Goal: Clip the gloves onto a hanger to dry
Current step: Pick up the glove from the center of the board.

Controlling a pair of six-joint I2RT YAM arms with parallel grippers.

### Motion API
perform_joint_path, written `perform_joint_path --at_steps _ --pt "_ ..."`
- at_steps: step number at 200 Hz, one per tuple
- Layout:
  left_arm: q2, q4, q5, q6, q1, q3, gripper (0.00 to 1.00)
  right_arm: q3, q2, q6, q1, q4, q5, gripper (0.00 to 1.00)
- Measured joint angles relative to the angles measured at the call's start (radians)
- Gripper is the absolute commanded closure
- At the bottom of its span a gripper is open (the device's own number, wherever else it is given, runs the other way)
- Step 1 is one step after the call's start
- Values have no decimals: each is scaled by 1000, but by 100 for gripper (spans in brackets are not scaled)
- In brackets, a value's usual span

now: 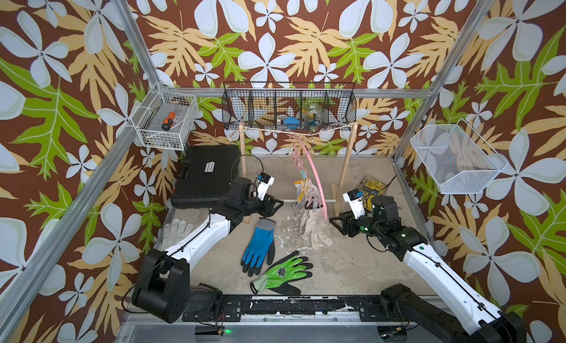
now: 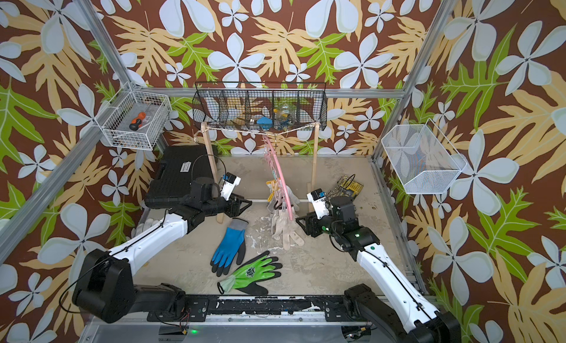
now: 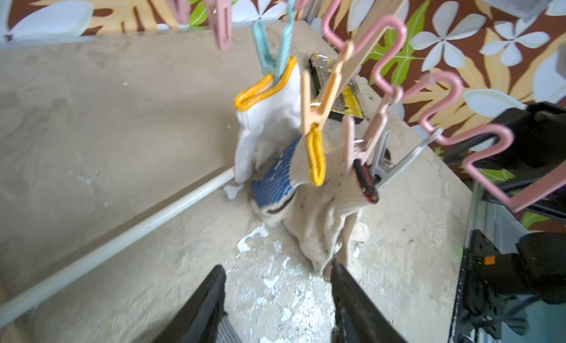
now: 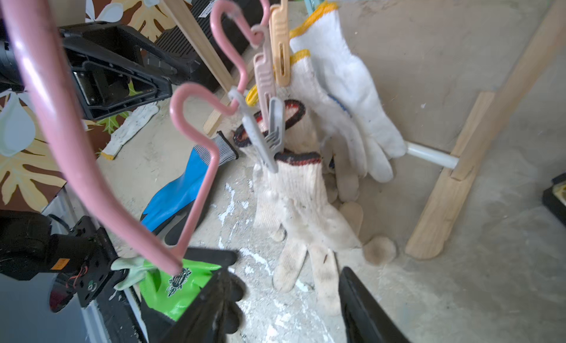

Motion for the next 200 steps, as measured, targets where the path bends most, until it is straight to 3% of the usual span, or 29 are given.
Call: perform_joint_path --at_steps 27,57,80,112,140,200 --pt "-50 -41 -58 -13 -2 -32 41 -62 -91 80 132 -41 34 41" --pt "-65 -60 -71 -30 -2 -49 39 -114 -207 157 381 -52 104 41" --pt "-58 -64 -50 -31 -2 -47 38 -120 -206 189 599 -44 176 41" --pt "-68 -125 -68 -34 -2 -33 37 -21 -64 173 861 -18 295 41" --pt "-65 -169 -111 -30 -2 -26 37 72 108 106 1014 50 364 43" --pt "-5 -193 -129 -34 49 8 36 180 503 -48 1100 150 391 49"
